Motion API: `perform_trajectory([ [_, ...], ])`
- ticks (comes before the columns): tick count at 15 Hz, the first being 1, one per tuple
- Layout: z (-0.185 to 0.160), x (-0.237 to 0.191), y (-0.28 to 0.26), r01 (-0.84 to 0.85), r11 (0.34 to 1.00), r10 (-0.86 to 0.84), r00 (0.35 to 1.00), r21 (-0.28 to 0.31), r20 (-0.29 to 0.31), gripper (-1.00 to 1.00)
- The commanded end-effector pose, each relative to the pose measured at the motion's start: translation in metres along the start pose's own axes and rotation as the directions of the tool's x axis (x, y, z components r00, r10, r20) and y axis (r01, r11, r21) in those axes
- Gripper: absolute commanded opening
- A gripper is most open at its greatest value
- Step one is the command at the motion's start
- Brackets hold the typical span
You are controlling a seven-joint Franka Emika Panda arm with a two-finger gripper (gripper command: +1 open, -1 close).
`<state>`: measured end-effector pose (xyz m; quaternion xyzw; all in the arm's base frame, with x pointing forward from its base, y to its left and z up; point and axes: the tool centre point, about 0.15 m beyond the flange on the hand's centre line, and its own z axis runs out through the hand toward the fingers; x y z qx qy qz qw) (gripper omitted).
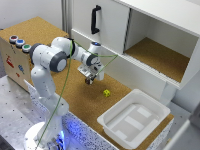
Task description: Sweep the purple block to the left
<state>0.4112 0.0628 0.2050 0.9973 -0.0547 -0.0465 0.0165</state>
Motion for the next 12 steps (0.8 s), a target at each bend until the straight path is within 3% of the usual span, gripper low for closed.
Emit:
perform_trajectory([
  [1,0.008,0.016,-0.045,-0.034,0.999,0.034,0.999,-0.02,0.023,-1.0],
  [10,-0.005,0.017,-0.109,-0.027,1.0,0.027,0.999,0.001,0.019,-1.0],
  [12,-0.01,0.009,-0.12,0.012,1.0,-0.012,1.0,-0.018,0.006,-1.0],
])
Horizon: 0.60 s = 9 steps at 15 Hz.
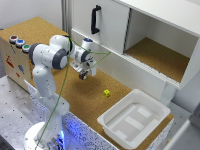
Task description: Sweep the purple block to the left
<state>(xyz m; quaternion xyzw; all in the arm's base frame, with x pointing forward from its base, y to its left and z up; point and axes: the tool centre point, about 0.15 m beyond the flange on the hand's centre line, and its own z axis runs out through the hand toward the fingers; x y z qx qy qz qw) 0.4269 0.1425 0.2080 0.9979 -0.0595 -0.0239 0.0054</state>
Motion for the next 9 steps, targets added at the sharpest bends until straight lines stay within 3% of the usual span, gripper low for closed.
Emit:
perform_trajectory([
  [1,-0.006,0.001,-0.04,0.039,0.998,-0.036,0.998,-0.053,0.048,-1.0],
  [5,-0.007,-0.017,-0.023,0.155,0.98,-0.143,0.985,-0.123,0.1,-1.0],
  [9,-0.012,-0.035,-0.017,0.216,0.969,-0.204,0.974,-0.124,0.1,-1.0],
])
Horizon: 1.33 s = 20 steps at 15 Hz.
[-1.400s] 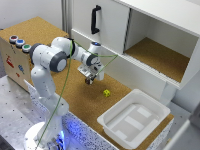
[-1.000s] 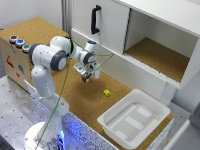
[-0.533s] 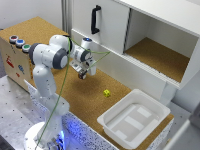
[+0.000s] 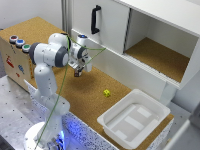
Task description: Sweep the purple block to the left
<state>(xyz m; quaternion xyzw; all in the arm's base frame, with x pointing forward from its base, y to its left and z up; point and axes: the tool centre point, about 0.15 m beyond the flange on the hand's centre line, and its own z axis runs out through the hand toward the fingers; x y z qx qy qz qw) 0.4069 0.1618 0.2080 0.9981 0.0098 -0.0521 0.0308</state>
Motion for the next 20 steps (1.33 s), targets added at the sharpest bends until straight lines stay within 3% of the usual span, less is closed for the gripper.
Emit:
perform_trajectory([
  [1,-0.012,-0.015,-0.006,0.081,0.995,-0.079,0.996,-0.063,0.033,-1.0],
  [10,-0.001,-0.01,-0.061,0.108,0.994,-0.108,0.994,0.034,-0.007,-1.0],
  [15,-0.018,-0.015,-0.036,0.03,1.0,-0.03,0.999,0.004,-0.024,-1.0],
  [19,-0.063,-0.022,0.007,-0.084,0.996,0.082,0.995,-0.019,-0.064,-1.0],
  [20,-0.076,-0.021,0.014,-0.117,0.993,0.116,0.99,-0.014,-0.084,1.0],
])
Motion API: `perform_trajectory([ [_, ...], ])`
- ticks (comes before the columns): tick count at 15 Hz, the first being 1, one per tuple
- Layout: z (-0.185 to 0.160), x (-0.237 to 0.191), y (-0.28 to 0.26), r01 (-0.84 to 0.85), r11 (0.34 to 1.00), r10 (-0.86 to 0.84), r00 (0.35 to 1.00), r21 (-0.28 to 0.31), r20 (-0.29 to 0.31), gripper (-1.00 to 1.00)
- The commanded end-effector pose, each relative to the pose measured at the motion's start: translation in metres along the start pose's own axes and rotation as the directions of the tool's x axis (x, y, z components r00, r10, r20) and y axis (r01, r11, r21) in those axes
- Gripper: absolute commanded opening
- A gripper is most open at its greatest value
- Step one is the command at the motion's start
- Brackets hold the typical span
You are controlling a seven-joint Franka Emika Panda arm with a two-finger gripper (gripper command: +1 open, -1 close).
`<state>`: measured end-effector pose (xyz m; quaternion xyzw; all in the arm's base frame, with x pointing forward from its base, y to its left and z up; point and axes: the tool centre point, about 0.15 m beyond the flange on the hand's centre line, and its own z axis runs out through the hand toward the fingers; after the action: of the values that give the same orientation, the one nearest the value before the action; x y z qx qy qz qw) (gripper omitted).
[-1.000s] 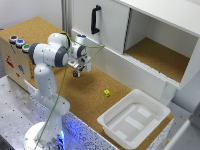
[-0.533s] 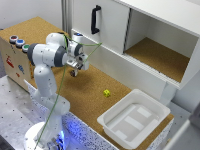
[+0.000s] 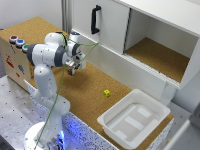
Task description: Sweep the purple block to the left
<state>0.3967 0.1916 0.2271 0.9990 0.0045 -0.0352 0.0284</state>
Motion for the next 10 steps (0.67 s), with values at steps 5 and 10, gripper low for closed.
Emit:
perform_trajectory([
  [5,-0.081,-0.001,0.05,-0.102,0.993,0.106,0.99,0.052,-0.095,1.0],
  [10,-0.074,0.015,0.064,-0.147,0.988,0.152,0.981,0.051,-0.124,1.0],
])
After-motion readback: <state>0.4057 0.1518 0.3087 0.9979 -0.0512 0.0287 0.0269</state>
